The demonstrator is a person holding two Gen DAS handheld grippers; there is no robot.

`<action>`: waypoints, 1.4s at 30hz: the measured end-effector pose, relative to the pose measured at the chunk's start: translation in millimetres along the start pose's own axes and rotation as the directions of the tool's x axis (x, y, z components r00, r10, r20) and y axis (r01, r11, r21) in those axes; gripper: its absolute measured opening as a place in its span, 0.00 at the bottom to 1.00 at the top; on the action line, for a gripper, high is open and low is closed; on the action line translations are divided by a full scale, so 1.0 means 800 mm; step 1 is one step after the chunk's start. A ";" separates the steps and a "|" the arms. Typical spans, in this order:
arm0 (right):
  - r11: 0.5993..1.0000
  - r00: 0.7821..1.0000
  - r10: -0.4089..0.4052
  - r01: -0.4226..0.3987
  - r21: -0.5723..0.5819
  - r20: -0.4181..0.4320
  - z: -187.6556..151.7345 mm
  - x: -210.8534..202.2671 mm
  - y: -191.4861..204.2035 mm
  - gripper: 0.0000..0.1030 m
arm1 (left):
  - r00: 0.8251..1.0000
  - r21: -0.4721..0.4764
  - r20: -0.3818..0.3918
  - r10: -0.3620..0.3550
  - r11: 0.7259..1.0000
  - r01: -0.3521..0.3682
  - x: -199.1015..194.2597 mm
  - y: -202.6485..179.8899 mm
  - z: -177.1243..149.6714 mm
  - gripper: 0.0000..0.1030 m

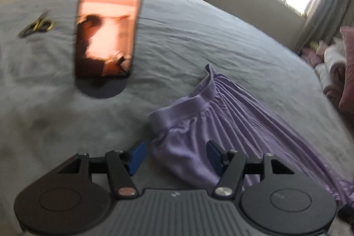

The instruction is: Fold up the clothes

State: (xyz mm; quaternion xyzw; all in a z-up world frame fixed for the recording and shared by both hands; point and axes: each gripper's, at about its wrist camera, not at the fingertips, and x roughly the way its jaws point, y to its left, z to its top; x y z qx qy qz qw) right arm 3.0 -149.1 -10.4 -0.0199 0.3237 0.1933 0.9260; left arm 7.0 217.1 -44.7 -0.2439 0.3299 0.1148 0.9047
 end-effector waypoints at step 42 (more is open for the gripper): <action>0.892 0.907 0.414 -0.420 -0.165 -0.074 -0.032 0.003 0.110 0.03 | 0.994 -0.186 0.052 -0.096 0.977 0.104 -0.005 0.052 0.019 0.01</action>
